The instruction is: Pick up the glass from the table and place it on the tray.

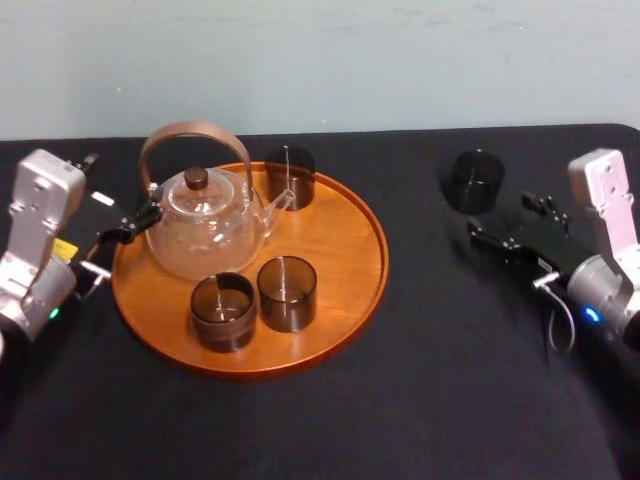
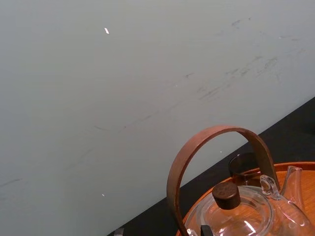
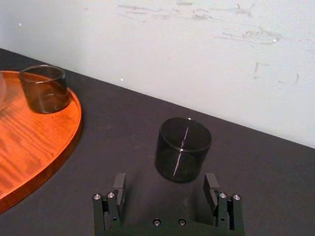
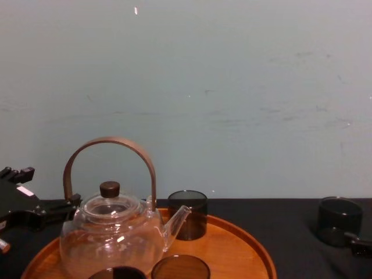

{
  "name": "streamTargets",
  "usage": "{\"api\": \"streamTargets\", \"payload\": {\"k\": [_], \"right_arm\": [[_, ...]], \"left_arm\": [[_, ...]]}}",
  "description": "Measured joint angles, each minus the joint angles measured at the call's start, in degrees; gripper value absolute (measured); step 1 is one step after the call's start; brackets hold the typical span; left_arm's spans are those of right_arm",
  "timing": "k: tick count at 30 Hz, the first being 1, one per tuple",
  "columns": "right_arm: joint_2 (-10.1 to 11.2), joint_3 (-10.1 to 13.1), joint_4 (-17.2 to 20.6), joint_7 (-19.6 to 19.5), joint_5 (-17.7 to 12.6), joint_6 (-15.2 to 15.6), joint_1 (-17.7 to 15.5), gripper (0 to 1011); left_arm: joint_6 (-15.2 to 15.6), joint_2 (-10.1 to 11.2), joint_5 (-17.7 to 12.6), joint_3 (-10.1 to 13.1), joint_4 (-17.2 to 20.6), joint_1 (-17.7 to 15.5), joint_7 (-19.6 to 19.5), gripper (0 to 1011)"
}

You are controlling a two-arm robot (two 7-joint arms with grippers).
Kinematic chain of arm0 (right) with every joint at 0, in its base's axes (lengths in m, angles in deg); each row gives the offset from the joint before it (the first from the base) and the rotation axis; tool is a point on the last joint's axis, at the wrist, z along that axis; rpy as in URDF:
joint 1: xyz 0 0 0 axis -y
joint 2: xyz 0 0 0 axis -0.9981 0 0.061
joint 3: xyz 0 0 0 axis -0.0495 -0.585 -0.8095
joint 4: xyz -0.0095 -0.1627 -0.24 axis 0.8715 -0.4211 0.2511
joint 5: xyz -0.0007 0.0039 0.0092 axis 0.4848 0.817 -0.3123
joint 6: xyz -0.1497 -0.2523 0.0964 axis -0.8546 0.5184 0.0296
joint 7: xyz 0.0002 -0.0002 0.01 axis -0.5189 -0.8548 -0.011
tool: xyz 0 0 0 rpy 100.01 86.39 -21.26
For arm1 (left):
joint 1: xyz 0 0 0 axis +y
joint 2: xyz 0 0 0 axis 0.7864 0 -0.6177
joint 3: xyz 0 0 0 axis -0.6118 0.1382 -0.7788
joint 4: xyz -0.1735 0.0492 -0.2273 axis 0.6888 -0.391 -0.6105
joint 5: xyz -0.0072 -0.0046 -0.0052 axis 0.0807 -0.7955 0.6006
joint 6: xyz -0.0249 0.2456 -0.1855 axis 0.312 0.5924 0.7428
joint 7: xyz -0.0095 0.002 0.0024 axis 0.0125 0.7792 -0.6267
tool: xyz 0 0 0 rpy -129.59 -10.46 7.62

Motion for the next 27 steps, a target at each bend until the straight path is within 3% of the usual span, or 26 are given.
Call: {"api": "streamTargets", "payload": {"k": [27], "right_arm": [[-3.8,-1.2,-16.7,-0.3,2.8,0.5,12.6,1002]], "left_arm": [[0.0,0.0,0.0,0.0,0.0,0.0,0.0,1010]]}}
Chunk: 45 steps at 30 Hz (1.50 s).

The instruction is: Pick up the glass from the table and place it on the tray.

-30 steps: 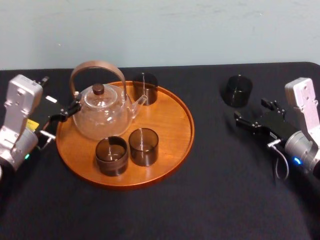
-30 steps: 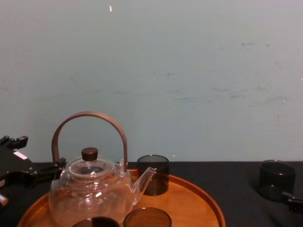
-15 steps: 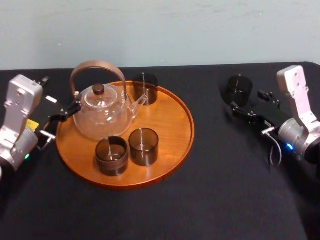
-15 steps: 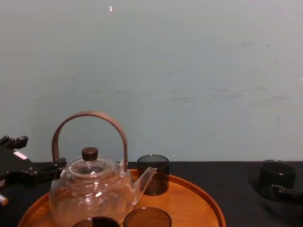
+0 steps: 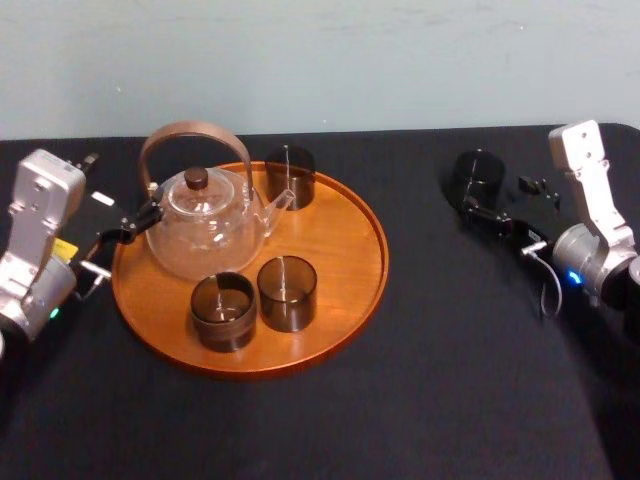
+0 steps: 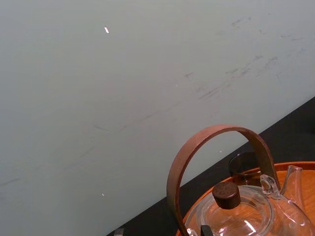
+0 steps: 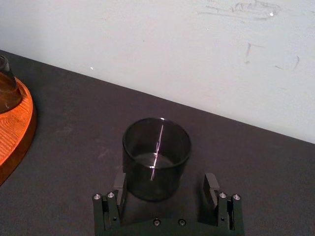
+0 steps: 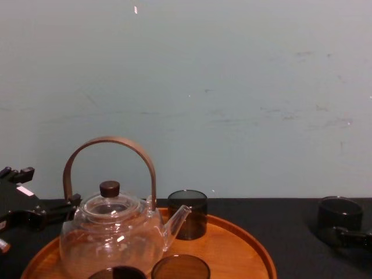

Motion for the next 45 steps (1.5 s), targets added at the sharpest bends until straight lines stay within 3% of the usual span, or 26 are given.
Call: {"api": "streamTargets", "payload": {"k": [16,30,45], "right_arm": [[-1.5,-0.9,-5.4,0.9,1.3,-1.2,4.6,1002],[-3.1,-1.8,-12.6,1.5,2.5,-3.3,9.4,1002],[-3.3,-1.9,-13.2,1.7,2.7,-3.7,9.8,1002]], "left_arm": [[0.0,0.0,0.0,0.0,0.0,0.0,0.0,1010],[0.0,0.0,0.0,0.0,0.0,0.0,0.0,1009],[0.0,0.0,0.0,0.0,0.0,0.0,0.0,1010]]}}
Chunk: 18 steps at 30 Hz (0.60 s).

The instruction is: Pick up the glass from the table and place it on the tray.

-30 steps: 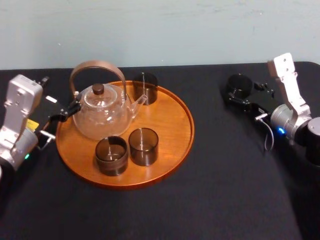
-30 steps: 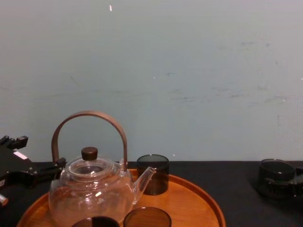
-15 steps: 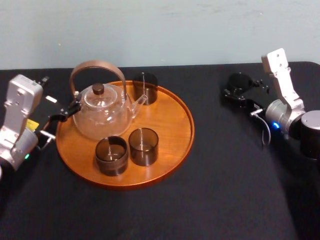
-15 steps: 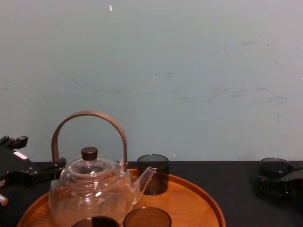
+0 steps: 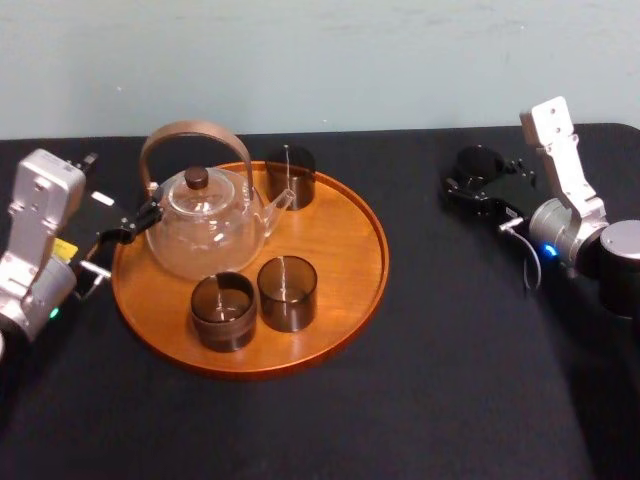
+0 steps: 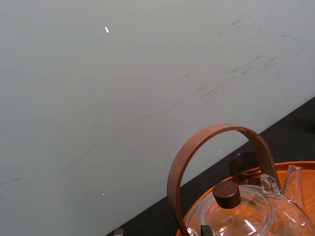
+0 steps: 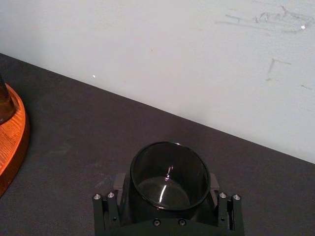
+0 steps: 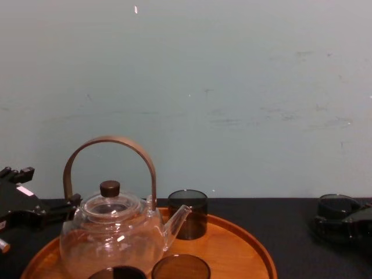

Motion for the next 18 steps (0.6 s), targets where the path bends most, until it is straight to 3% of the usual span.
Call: {"api": "streamTargets", "payload": {"k": [18], "right_arm": [[-0.4,0.1,-0.6,0.5,0.0,-0.4,0.5,1002]], "left_arm": [[0.0,0.0,0.0,0.0,0.0,0.0,0.0,1010]]}}
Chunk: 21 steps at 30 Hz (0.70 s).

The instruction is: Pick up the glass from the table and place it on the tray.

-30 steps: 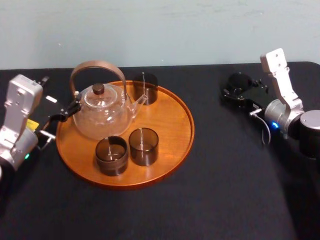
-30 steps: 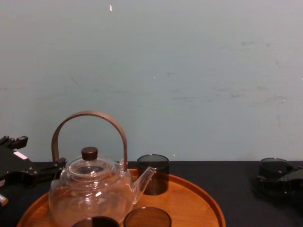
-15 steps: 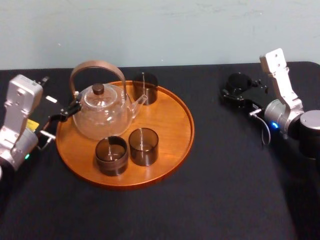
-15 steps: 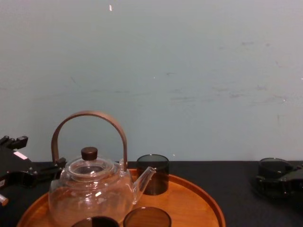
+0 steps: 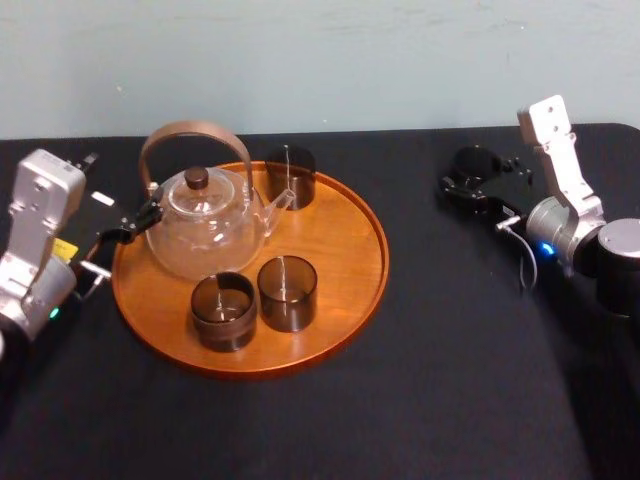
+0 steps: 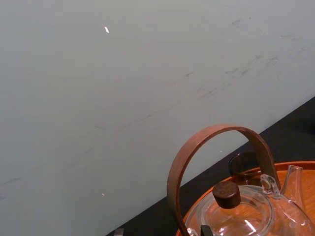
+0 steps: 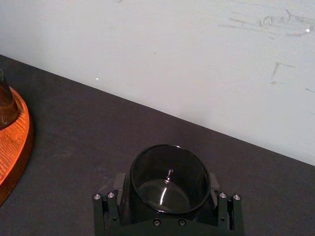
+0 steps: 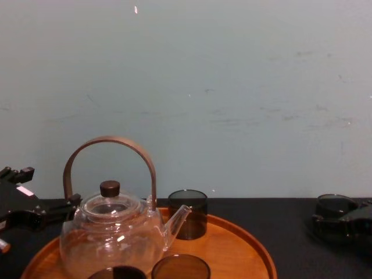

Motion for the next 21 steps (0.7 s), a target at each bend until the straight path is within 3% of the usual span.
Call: {"api": "streamTargets", "payload": {"k": [8,13,21], "right_arm": [[0.0,0.0,0.0,0.0,0.0,0.0,0.0,1002],[0.0,0.0,0.1,0.0,0.0,0.0,0.0,922],[0.1,0.0,0.1,0.0,0.0,0.0,0.0,919]], "left_arm": [[0.0,0.0,0.0,0.0,0.0,0.0,0.0,1010],[0.0,0.0,0.0,0.0,0.0,0.0,0.0,1010],[0.0,0.0,0.0,0.0,0.0,0.0,0.0,1009]]}}
